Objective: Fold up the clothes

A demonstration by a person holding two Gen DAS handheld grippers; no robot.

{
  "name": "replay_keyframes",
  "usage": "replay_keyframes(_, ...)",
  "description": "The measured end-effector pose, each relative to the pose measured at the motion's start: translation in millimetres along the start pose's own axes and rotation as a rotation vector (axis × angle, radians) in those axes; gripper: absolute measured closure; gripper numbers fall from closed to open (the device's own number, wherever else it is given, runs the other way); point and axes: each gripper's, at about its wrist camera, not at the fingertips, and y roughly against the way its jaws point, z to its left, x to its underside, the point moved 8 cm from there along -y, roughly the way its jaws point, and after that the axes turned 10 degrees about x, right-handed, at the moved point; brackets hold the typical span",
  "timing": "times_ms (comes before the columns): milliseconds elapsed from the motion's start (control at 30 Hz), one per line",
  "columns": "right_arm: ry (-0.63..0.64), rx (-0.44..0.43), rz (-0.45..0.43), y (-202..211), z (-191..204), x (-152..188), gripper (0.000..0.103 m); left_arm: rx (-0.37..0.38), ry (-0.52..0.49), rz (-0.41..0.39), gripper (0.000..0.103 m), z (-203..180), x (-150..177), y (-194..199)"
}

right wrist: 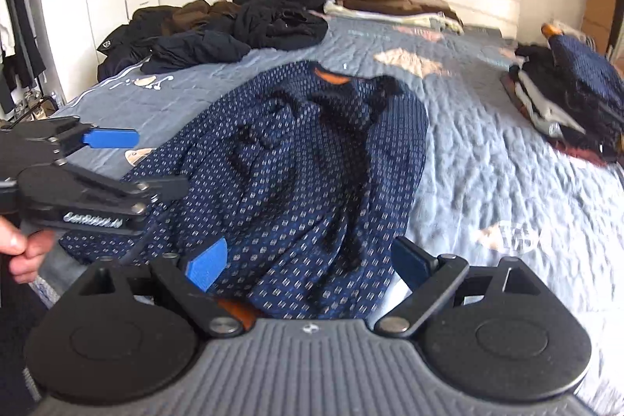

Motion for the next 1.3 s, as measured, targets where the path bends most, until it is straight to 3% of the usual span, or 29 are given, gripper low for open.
replay_keyframes(167,-0.007,-0.028,0.089,-8,8,6,0.012,-0.049,0.014,0.054,0.015,10,7,11)
replay_keyframes(400,0.046,-0.03,0.077,-11,10,8,0.012,-0.09,-0.039,0.047,0.015,6,-1,34)
replay_keyframes(533,0.063,-0.024,0.068,-12,5,9,0.012,-0.029,-0.075,0.05,0.015,1,9,33)
replay_keyframes(800,0.06,-0.014,0.058,-11,-10,7,0.012,0.036,-0.171,0.174,0.022,-20,46,11)
replay_keyframes(900,0.089,-0.022,0.066,-10,-7,13,0.012,0.061,-0.199,0.228,0.038,-24,55,3)
replay_keyframes(967,0.095,-0.023,0.07,-11,-7,17,0.012,0.053,-0.224,0.266,0.042,-25,62,-3)
replay_keyframes(1200,0.077,-0.034,0.091,-18,-15,19,0.012,0.07,-0.284,0.367,0.043,-22,88,-10)
replay_keyframes(1300,0.049,-0.046,0.09,-22,-19,19,0.012,0.029,-0.302,0.38,0.043,-15,97,-13)
